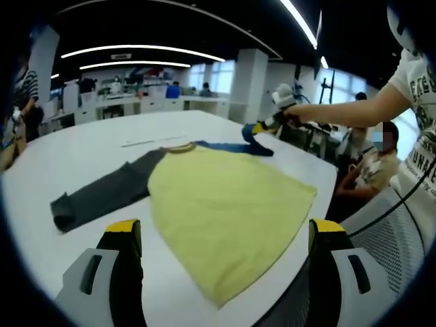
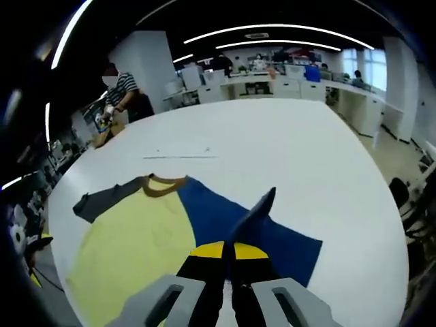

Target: Fold the garment on the visible template until the final outline fits inside the template.

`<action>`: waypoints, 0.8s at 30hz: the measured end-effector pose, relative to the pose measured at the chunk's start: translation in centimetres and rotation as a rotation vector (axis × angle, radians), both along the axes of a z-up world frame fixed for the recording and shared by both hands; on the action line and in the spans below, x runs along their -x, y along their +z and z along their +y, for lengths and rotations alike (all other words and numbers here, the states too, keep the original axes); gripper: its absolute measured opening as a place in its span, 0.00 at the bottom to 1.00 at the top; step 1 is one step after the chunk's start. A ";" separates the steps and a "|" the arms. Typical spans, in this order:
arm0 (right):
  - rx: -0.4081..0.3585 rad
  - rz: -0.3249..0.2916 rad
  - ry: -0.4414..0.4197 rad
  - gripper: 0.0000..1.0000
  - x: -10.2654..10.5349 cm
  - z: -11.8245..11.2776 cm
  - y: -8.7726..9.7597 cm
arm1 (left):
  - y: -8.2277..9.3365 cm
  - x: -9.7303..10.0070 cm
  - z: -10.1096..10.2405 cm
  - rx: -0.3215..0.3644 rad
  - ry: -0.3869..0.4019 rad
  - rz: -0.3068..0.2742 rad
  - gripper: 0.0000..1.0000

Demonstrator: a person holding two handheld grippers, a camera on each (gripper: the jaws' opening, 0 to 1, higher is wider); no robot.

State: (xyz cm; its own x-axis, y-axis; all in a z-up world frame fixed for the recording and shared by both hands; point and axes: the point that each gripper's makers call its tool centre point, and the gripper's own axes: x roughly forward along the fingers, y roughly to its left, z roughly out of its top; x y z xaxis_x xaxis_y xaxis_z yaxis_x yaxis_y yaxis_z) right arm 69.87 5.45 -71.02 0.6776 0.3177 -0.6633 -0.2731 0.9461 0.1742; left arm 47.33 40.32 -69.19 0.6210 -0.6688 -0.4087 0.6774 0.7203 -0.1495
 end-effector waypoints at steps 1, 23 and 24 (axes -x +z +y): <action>0.004 0.000 0.005 0.00 0.0 0.3 0.1 | 0.0 0.0 0.0 -0.002 -0.001 0.001 0.99; -0.034 -0.017 0.054 0.00 -1.9 4.9 0.9 | -0.2 0.1 0.3 -0.006 0.009 0.000 0.99; -0.035 -0.015 0.053 0.00 -2.0 5.1 0.9 | -0.2 0.1 0.3 -0.004 0.010 0.000 0.99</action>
State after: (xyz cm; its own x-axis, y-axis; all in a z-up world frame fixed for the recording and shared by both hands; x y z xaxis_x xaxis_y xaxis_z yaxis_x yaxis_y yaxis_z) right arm 71.88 10.51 -70.14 0.6688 0.3764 -0.6411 -0.3258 0.9235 0.2022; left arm 47.26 40.63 -69.38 0.6275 -0.6611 -0.4112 0.6705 0.7274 -0.1462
